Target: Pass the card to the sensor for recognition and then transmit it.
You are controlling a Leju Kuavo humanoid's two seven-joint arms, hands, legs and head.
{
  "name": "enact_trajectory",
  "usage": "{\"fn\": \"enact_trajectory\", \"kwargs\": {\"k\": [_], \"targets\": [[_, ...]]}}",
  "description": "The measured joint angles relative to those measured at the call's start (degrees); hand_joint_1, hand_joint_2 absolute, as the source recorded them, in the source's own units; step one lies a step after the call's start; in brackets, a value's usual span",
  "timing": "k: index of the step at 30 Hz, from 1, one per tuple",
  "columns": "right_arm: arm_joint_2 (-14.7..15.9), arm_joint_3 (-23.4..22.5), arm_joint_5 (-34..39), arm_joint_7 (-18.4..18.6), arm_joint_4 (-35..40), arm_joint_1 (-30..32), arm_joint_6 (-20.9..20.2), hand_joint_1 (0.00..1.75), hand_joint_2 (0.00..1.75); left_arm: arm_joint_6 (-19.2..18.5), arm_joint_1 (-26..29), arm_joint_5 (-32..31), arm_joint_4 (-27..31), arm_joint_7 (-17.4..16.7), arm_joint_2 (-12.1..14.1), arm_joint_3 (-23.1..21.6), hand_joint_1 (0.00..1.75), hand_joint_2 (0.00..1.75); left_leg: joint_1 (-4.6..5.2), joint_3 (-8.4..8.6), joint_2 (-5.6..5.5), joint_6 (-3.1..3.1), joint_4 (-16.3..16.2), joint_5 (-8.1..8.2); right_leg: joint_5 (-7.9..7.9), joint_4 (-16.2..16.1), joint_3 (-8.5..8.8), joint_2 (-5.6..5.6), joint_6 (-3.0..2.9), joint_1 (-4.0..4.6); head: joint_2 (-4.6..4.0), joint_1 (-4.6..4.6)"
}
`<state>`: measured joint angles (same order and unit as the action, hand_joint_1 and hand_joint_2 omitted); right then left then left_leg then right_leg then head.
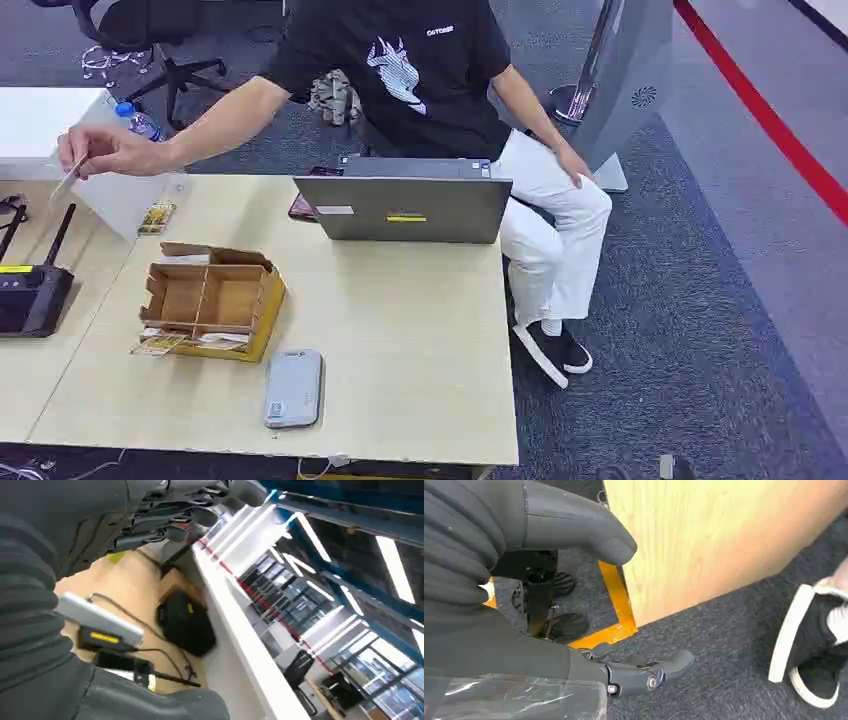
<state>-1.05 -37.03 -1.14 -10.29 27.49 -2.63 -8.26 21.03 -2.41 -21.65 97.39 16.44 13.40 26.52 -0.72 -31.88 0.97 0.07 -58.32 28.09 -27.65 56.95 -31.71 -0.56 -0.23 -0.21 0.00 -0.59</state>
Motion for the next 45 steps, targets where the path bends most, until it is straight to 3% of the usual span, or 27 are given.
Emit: {"fn": "enact_trajectory", "kwargs": {"k": [18,20,25,31,35,45], "targets": [[-0.1,11.2,2.5,1.2,5.2,0.2,3.3,0.00,1.75,3.6,-1.9,-26.2,2.8,-5.2,17.3,-22.0,0.00,1.75,0.00,-0.01,0.03,0.00,0.0,0.00,0.00,0.0,-0.03,0.05,0.00,0.00,0.00,0.00],[-0.1,12.6,3.1,1.3,5.9,0.3,3.6,0.00,1.75,3.7,-2.0,-29.1,2.9,-5.8,19.0,-24.4,1.75,1.75,0.00,-0.01,0.03,0.00,0.0,0.00,0.00,0.0,-0.03,0.05,0.00,0.00,0.00,0.00],[-0.1,15.9,4.4,1.7,7.9,0.8,4.7,0.00,1.75,4.0,-2.0,-35.7,3.6,-7.2,22.8,-28.7,1.75,1.75,0.00,-0.03,0.04,0.00,0.0,0.00,0.00,0.0,-0.05,0.05,0.00,0.00,0.00,-0.02],[-0.1,16.1,4.4,1.8,8.0,0.9,4.7,0.00,1.75,4.0,-2.0,-36.2,3.6,-7.3,23.0,-28.9,1.75,1.75,0.00,-0.03,0.04,0.00,0.0,0.00,0.00,0.0,-0.06,0.05,0.00,0.00,0.00,-0.02],[-0.1,19.4,6.1,2.6,10.5,1.7,6.0,0.00,1.75,4.0,-1.8,-40.6,3.8,-8.7,25.8,-32.6,1.75,1.75,0.00,-0.06,0.03,0.00,0.0,0.00,0.00,0.0,-0.06,0.05,0.00,0.00,0.00,0.00],[-0.1,21.0,7.1,3.3,12.8,2.9,7.1,0.00,1.75,6.1,1.6,-37.6,5.7,-5.6,24.0,-35.4,1.75,1.75,0.01,-0.08,0.02,0.00,0.0,0.00,0.00,0.0,-0.06,0.04,0.00,0.00,0.00,0.00]]}}
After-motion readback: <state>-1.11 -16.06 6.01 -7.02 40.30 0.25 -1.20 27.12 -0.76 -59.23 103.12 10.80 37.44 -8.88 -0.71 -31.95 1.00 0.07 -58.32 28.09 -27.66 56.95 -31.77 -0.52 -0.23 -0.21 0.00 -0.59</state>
